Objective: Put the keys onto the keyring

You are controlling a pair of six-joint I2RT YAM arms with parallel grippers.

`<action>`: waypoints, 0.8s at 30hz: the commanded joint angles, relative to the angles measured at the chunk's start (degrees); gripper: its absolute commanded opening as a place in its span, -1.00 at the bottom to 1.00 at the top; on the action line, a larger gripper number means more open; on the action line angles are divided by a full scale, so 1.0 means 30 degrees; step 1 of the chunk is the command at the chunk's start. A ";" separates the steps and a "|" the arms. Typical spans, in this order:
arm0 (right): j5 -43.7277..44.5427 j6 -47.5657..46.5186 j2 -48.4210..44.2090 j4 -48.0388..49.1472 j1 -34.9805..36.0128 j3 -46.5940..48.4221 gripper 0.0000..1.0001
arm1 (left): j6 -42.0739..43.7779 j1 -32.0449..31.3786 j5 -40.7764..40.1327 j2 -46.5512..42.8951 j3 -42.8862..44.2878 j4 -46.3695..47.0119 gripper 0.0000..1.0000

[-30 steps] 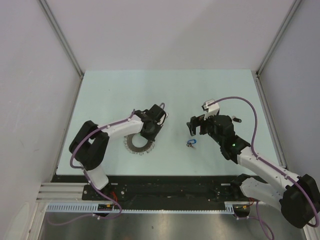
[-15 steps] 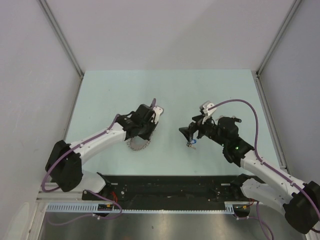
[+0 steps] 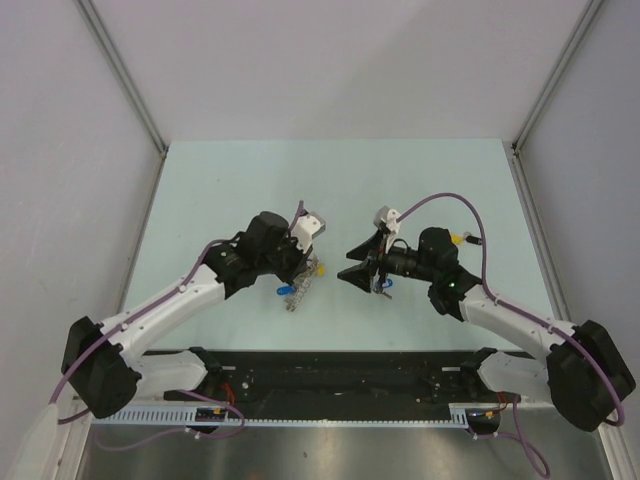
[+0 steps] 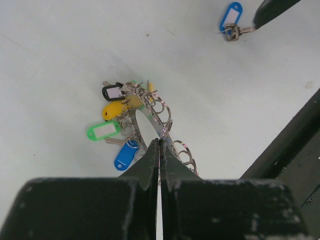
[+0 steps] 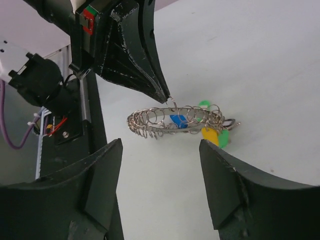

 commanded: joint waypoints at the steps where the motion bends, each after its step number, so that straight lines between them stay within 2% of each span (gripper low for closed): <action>1: -0.2724 -0.0835 0.1462 0.2700 0.0337 0.1136 0.28 | 0.0880 -0.0091 0.1539 -0.0880 -0.0116 0.1171 -0.99; 8: -0.4159 -0.2184 0.4245 0.2906 0.0778 0.2835 0.13 | 0.1085 -0.0091 0.2183 -0.1173 -0.0116 0.1142 -1.00; 16: -0.5185 -0.2918 0.6998 0.2701 0.0748 0.4446 0.11 | 0.1261 -0.0091 0.2593 -0.1349 -0.0292 0.1201 -0.99; 24: -0.5978 -0.3678 0.8115 0.2584 0.0719 0.4770 0.06 | 0.1319 -0.0091 0.2945 -0.1290 -0.0233 0.1201 -1.00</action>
